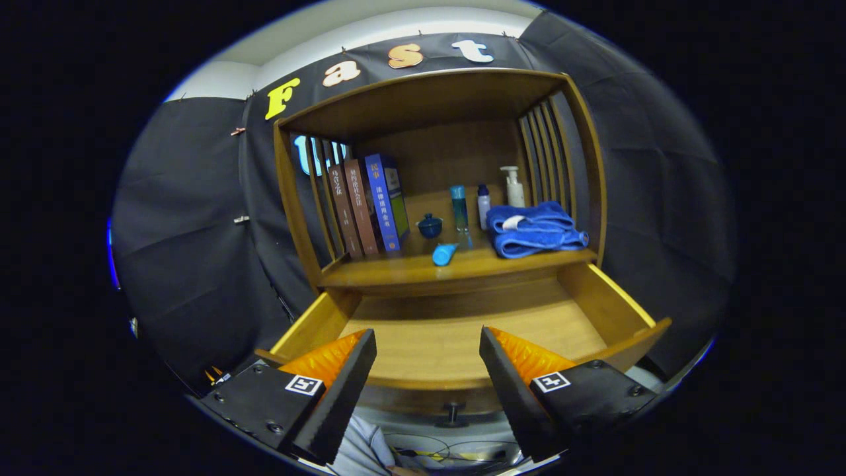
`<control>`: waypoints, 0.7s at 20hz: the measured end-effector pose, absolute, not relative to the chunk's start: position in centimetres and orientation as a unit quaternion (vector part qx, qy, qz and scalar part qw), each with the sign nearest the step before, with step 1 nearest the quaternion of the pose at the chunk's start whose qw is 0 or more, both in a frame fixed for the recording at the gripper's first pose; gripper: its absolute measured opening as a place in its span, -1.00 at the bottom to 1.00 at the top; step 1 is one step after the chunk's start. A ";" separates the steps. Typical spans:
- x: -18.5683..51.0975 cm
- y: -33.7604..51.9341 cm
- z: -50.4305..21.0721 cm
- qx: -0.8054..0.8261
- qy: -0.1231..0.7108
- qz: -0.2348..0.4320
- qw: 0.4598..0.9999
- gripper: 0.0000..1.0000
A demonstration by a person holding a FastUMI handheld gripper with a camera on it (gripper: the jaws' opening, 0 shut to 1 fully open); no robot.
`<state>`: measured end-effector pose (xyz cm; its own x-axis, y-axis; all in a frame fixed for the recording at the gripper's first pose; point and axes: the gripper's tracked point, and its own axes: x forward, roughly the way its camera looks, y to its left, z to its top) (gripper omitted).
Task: Pull open the drawer, take out the items inside it, and place them on the countertop above the cabinet.
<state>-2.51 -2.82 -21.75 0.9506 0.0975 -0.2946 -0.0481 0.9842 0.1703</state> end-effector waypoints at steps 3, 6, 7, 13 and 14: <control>-3.5 -3.6 -24.1 0.078 0.156 0.021 0.984 0.99; -3.3 -4.5 -25.8 0.084 0.170 0.004 0.982 0.99; -3.3 -4.9 -25.4 0.085 0.163 -0.003 0.983 0.99; -2.5 -5.1 -25.6 0.045 0.149 -0.036 0.987 0.94; -2.4 -5.0 -25.5 0.051 0.148 -0.036 0.987 0.95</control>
